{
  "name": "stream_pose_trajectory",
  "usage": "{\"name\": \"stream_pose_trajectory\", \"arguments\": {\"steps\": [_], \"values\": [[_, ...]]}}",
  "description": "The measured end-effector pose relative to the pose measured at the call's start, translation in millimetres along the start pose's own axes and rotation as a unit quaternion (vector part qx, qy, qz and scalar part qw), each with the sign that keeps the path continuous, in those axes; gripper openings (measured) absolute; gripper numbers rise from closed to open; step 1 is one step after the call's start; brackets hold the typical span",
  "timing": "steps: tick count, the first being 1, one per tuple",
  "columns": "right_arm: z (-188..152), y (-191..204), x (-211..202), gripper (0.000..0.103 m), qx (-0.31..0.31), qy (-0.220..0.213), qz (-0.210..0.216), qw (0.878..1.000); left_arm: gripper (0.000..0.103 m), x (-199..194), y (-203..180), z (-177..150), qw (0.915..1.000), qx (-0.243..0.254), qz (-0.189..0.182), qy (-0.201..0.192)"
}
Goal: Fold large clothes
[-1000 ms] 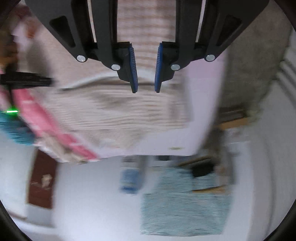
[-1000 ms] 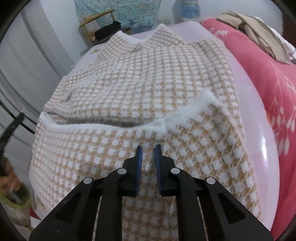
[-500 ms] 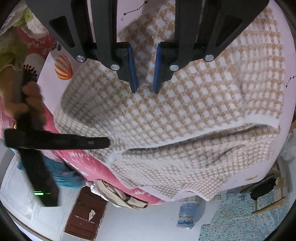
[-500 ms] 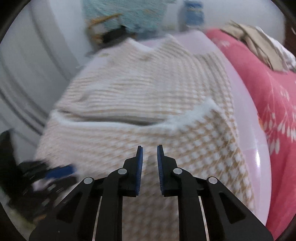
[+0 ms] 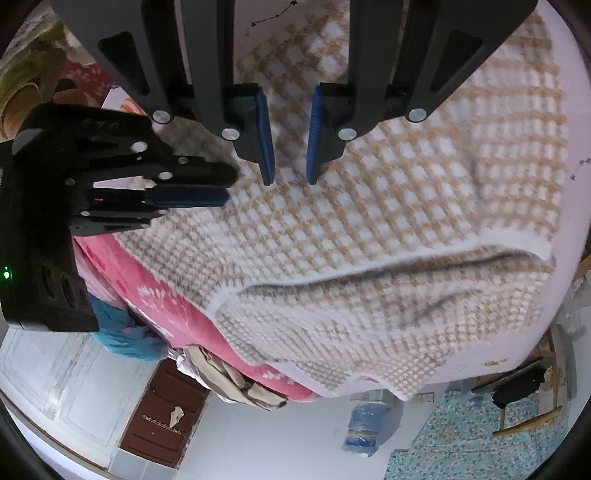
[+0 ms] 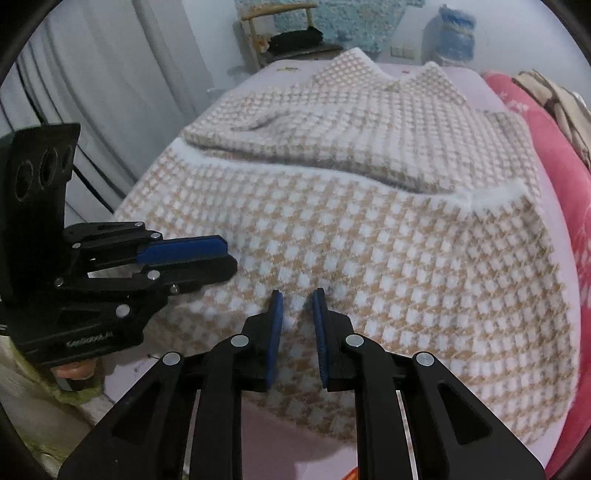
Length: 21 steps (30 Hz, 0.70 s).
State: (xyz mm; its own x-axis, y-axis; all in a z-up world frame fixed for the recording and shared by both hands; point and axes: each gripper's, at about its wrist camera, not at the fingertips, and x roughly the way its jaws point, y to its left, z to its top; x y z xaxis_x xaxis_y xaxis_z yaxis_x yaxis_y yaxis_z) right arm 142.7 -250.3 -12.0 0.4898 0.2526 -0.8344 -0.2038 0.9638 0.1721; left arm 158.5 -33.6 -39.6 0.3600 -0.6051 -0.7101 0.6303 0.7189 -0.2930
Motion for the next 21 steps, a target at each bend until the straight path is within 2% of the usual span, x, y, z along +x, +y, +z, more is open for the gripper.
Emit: {"name": "stream_pose_trajectory", "arguments": {"steps": [4,7,10,12,15,17,20,21], "values": [[16.3,-8.4,-6.5,0.014,0.012,-0.034,-0.028,0.999,0.019,-8.0,19.9,12.5,0.9991,-0.026,0.026,-0.020],[14.9,-19.4,8.2,0.017,0.037,-0.025,-0.009,0.999,0.019,4.9,40.6,13.7,0.9969,-0.051,0.059,0.003],[16.1,-18.1,18.8,0.017,0.039,-0.025,-0.013,0.999,0.019,10.5,54.0,8.6,0.9963,-0.074,0.043,0.006],[20.0,-20.2,14.4,0.016,0.040,-0.019,-0.021,0.999,0.019,2.3,52.5,10.0,0.9962,-0.069,0.053,0.001],[23.5,-37.2,-5.5,0.016,0.053,-0.044,-0.061,0.996,0.019,-17.9,57.7,8.0,0.9951,-0.065,0.072,-0.019],[21.9,-63.1,-15.8,0.016,0.089,-0.055,-0.093,0.990,0.019,-25.5,70.6,4.8,0.9923,-0.076,0.095,-0.022],[10.1,-109.2,-17.3,0.016,0.157,-0.047,-0.145,0.976,0.019,-29.4,109.0,-5.6,0.9846,-0.130,0.116,-0.011],[5.2,-120.2,-15.8,0.011,0.172,-0.045,-0.153,0.972,0.019,-31.1,115.7,-7.6,0.9833,-0.142,0.114,-0.015]]}}
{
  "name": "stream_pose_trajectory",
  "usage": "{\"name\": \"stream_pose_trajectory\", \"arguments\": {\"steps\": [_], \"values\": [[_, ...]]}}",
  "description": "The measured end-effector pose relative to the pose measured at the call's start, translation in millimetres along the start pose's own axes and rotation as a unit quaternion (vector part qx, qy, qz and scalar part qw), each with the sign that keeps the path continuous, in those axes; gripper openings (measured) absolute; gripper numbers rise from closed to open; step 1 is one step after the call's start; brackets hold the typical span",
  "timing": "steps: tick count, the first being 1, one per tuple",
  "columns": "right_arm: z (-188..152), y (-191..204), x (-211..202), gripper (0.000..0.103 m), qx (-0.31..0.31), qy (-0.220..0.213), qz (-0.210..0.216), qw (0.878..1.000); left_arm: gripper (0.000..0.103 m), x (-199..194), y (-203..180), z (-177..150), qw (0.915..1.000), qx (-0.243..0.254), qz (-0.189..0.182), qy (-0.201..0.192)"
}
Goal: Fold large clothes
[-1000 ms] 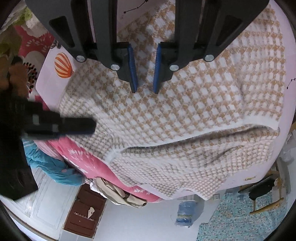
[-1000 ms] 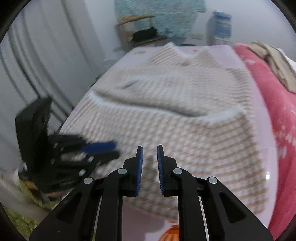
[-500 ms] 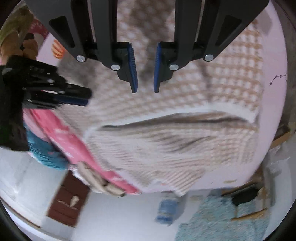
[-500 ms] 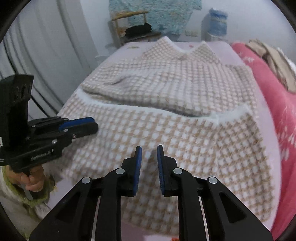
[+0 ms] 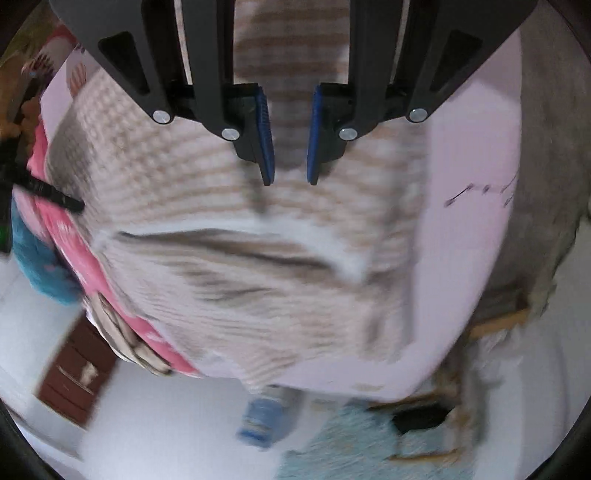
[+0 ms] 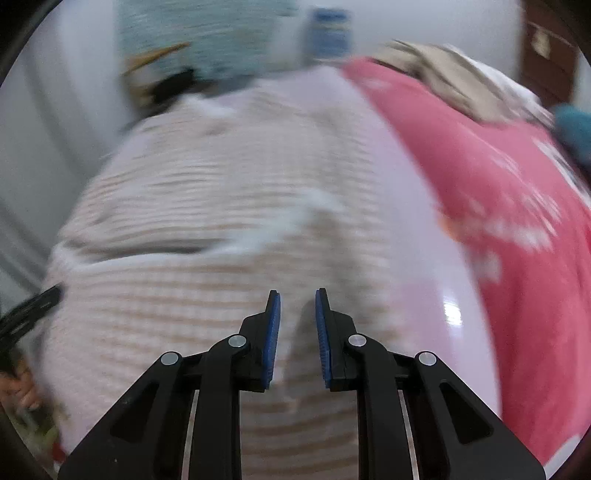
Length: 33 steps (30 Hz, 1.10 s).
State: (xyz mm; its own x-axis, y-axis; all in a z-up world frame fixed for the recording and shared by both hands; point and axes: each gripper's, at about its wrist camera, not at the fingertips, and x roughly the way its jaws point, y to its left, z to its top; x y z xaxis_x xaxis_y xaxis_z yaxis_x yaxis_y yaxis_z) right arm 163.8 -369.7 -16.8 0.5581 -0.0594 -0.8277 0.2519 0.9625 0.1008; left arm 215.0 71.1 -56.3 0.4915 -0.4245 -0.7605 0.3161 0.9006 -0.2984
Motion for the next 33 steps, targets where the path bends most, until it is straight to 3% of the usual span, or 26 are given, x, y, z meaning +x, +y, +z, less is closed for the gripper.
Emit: {"name": "stream_pose_trajectory", "arguments": {"steps": [4,7,10,12,15,18,21,27,29,33], "values": [[-3.4,-21.6,6.2,0.010,0.043,0.001,0.034,0.998,0.019,-4.6,20.1,0.1,0.9992,-0.033,-0.021,-0.010],[-4.1,-11.4,-14.8,0.023,0.034,-0.009,0.072,0.997,0.019,-21.1,8.2,0.7,0.9996,-0.011,-0.016,-0.019],[-13.7,20.1,-41.1,0.040,-0.029,-0.024,0.117,0.992,0.030,-44.6,-23.1,-9.3,0.9956,0.053,-0.071,-0.030],[-23.8,47.9,-51.9,0.042,-0.076,-0.021,0.146,0.986,0.033,-52.7,-50.1,-27.1,0.9890,0.100,-0.108,-0.013],[-46.3,88.0,-61.4,0.042,-0.155,-0.010,0.176,0.972,0.033,-42.8,-75.4,-54.5,0.9833,0.128,-0.125,0.033],[-68.4,116.0,-46.8,0.042,-0.206,0.015,0.170,0.963,0.033,-27.1,-82.8,-70.9,0.9846,0.138,-0.095,0.049],[-83.7,126.0,-21.1,0.042,-0.234,0.032,0.127,0.963,0.035,-19.3,-75.3,-73.7,0.9864,0.118,-0.106,0.040],[-79.9,119.9,-33.1,0.045,-0.223,0.023,0.116,0.968,0.035,-37.4,-81.2,-68.3,0.9861,0.145,-0.078,0.023],[-80.0,108.4,-49.1,0.049,-0.215,0.002,0.107,0.971,0.035,-46.8,-75.3,-64.6,0.9873,0.137,-0.079,0.011],[-76.9,73.3,-48.5,0.058,-0.162,-0.002,0.084,0.983,0.037,-42.4,-40.7,-64.3,0.9948,0.095,-0.031,0.016]]}}
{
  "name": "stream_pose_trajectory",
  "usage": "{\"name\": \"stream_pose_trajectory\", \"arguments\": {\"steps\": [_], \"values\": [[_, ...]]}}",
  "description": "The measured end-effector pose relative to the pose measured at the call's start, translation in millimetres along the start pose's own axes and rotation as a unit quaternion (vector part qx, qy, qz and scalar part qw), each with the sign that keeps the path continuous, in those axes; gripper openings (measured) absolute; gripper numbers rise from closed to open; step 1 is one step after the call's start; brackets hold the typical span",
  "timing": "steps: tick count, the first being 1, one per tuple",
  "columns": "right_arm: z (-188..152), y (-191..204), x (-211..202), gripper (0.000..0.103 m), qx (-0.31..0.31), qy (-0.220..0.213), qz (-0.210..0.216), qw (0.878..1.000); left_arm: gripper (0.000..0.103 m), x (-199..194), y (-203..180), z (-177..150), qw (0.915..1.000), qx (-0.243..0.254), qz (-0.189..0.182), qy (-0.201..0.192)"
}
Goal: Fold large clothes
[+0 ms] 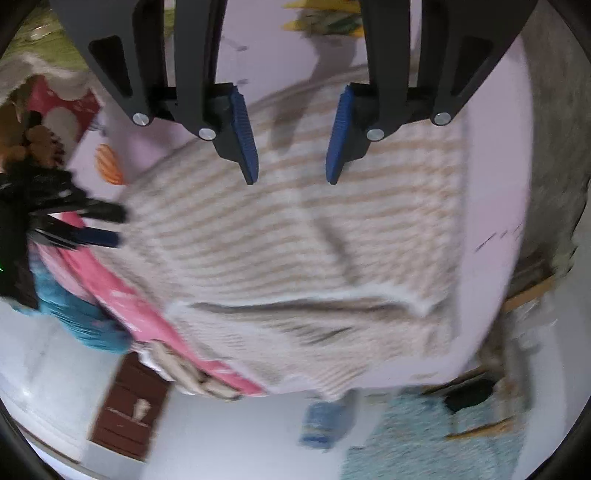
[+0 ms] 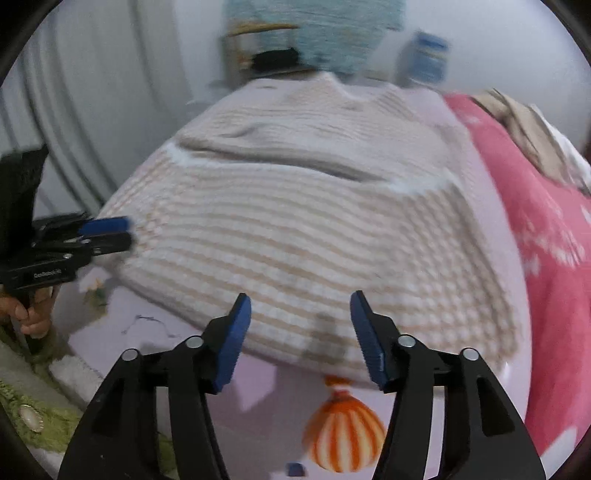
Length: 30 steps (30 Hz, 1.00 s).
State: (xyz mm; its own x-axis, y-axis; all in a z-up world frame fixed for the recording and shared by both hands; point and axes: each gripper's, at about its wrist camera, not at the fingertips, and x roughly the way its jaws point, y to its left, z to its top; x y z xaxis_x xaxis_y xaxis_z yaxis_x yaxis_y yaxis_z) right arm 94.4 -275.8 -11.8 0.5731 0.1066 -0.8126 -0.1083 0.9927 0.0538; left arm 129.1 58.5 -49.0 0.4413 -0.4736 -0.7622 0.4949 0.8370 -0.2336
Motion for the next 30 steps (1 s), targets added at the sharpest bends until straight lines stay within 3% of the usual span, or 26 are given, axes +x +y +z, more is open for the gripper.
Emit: {"name": "stream_pose_trajectory", "arguments": {"steps": [4,10,13,16,23,27,30], "values": [[-15.2,-21.1,29.2,0.059,0.042,0.044,-0.042,0.997,0.041,3.2,16.9,-1.2,0.9994,-0.034,0.001,0.012],[13.7,-22.3,0.9,0.071,0.050,0.005,-0.016,0.999,0.072,-22.3,11.0,22.0,0.9997,-0.015,0.012,-0.014],[37.3,-30.4,-15.1,0.084,0.063,-0.026,0.008,0.998,0.080,-33.6,14.5,42.6,0.9993,-0.023,0.009,-0.029],[72.1,-43.9,-26.8,0.087,0.078,-0.053,0.033,0.995,0.080,-41.0,22.5,69.4,0.9985,-0.030,0.012,-0.044],[156.3,-86.6,-18.5,0.088,0.114,-0.070,0.057,0.989,0.080,-40.2,38.3,153.4,0.9941,-0.012,0.047,-0.097],[203.0,-114.6,3.9,0.088,0.136,-0.062,0.089,0.985,0.080,-19.8,43.0,208.0,0.9897,-0.001,0.068,-0.126],[240.7,-132.6,31.5,0.088,0.144,-0.047,0.096,0.984,0.080,13.5,48.1,254.2,0.9910,-0.009,0.058,-0.120]]}}
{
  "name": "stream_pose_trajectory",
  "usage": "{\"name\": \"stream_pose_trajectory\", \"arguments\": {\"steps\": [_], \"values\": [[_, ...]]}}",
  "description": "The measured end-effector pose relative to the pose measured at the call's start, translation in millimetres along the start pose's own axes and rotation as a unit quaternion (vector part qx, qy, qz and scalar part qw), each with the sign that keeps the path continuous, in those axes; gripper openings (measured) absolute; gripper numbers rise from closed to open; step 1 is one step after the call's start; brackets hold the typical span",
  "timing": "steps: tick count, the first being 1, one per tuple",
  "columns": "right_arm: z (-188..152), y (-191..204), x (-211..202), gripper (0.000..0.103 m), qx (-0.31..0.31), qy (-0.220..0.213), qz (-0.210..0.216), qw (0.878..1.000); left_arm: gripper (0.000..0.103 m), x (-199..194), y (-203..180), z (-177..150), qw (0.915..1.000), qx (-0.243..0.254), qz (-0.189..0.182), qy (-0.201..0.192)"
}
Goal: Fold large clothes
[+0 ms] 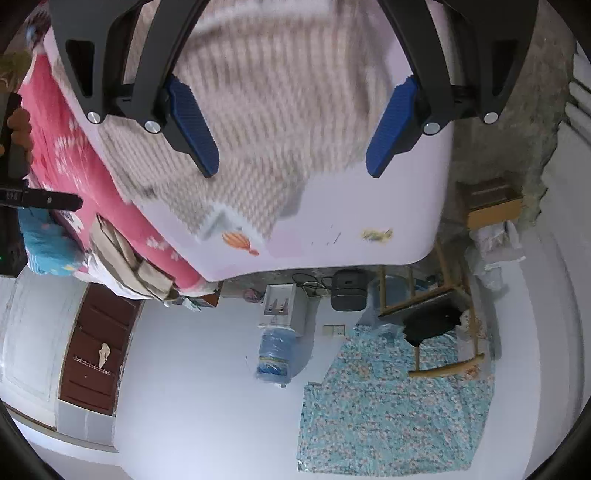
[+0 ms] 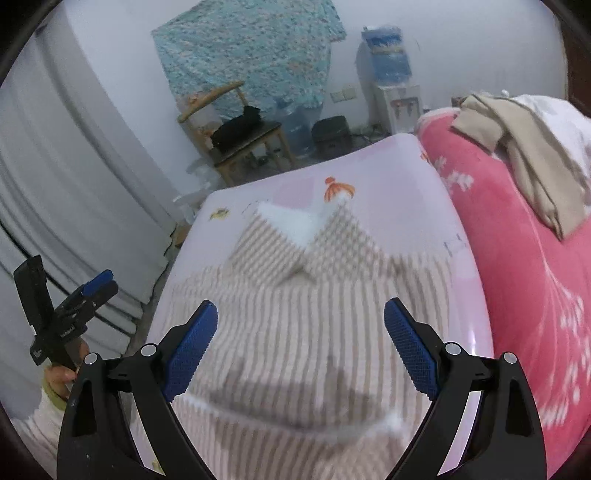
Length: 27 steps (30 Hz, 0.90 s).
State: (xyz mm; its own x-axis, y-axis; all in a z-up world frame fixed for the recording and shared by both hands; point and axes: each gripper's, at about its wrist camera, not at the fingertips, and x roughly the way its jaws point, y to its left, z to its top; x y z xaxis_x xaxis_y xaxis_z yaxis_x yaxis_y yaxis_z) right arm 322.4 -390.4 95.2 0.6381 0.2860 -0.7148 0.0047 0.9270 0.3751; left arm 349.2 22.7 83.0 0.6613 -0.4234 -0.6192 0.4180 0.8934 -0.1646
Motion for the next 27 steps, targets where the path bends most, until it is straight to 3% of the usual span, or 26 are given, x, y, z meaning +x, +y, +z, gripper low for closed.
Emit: {"name": "stream_pose_trajectory", "arguments": {"steps": [6,8,11,14,17,20,22,23,25,27], "values": [[63.0,-20.5,74.9,0.088,0.025,0.041,0.005,0.999,0.080,110.5,-7.9,54.1,0.9961,-0.036,-0.038,0.070],[75.9,-27.8,100.8,0.087,0.032,0.055,0.000,0.998,0.080,154.7,-10.3,65.8,0.9895,-0.063,-0.060,0.115],[88.3,-38.1,133.8,0.082,0.047,0.079,-0.009,0.996,0.080,199.2,-11.3,73.4,0.9814,-0.100,-0.075,0.146],[97.9,-48.9,158.6,0.076,0.058,0.094,-0.021,0.994,0.080,234.8,-13.1,76.0,0.9751,-0.112,-0.075,0.176],[102.0,-60.7,175.2,0.065,0.083,0.113,-0.020,0.990,0.078,261.7,-11.3,72.3,0.9719,-0.116,-0.052,0.198],[100.8,-69.3,187.7,0.048,0.110,0.132,-0.018,0.985,0.055,269.5,-10.3,68.8,0.9720,-0.123,-0.041,0.197],[98.8,-67.7,187.6,0.026,0.108,0.140,-0.009,0.984,0.034,268.0,-9.7,67.7,0.9707,-0.130,-0.062,0.192],[98.7,-64.8,184.7,0.018,0.104,0.142,-0.007,0.984,0.029,265.4,-11.7,67.9,0.9712,-0.126,-0.071,0.189],[97.1,-59.0,174.9,0.012,0.087,0.135,-0.006,0.987,0.015,253.9,-19.2,69.6,0.9763,-0.097,-0.066,0.182],[94.8,-51.3,161.3,0.010,0.072,0.127,0.001,0.989,0.012,242.2,-27.5,72.4,0.9799,-0.070,-0.071,0.173]]}}
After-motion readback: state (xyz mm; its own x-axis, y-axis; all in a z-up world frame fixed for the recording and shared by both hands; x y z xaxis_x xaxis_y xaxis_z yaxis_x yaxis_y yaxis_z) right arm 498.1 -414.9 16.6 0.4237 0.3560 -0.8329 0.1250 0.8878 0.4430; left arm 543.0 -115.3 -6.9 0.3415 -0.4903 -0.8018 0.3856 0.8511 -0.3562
